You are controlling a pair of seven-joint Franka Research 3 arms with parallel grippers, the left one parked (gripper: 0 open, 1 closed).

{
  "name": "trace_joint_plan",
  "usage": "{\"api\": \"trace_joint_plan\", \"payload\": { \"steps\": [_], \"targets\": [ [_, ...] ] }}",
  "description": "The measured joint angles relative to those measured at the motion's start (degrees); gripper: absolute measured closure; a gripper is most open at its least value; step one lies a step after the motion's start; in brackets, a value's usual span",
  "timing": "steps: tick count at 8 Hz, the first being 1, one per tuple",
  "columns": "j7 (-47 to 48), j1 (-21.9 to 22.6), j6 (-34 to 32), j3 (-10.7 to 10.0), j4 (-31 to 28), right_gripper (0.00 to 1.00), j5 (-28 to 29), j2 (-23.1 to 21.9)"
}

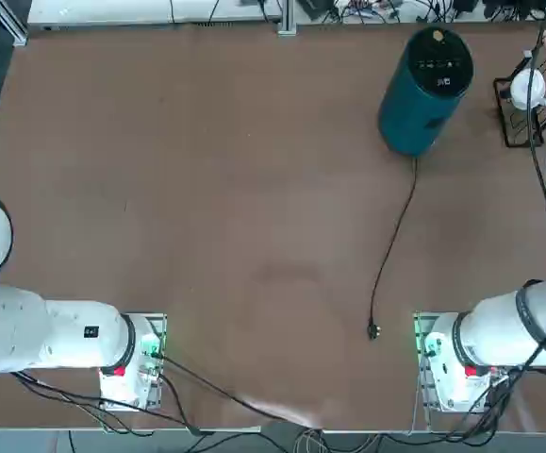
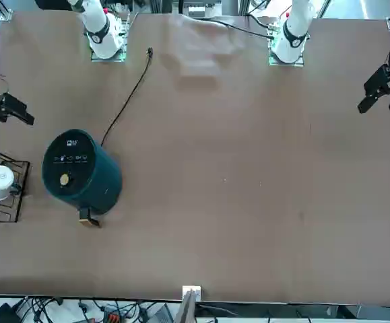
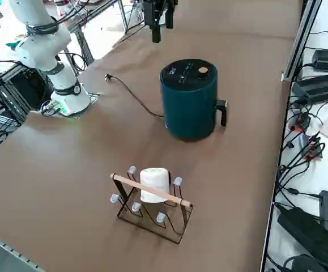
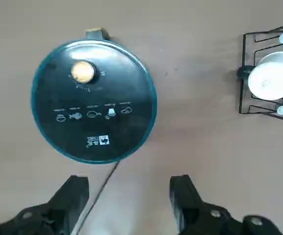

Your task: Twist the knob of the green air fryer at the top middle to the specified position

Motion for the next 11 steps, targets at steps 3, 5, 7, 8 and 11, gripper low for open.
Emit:
{"api": "trace_joint_plan", "payload": {
  "steps": [3,5,7,8,11],
  "targets": [
    [-0.5,0.0,0.0,0.0,0.0,0.0,-0.1,0.5],
    [-0.7,0.0,0.0,0.0,0.0,0.0,-0.1,0.5],
    [-0.7,0.1,0.0,0.0,0.0,0.0,-0.1,0.5],
    [-0.7,0.1,0.1,0.1,0.0,0.0,-0.1,0.5],
    [-0.7,0.4,3.9,1.0,-0.9,0.0,-0.1,2.2]
  ]
}}
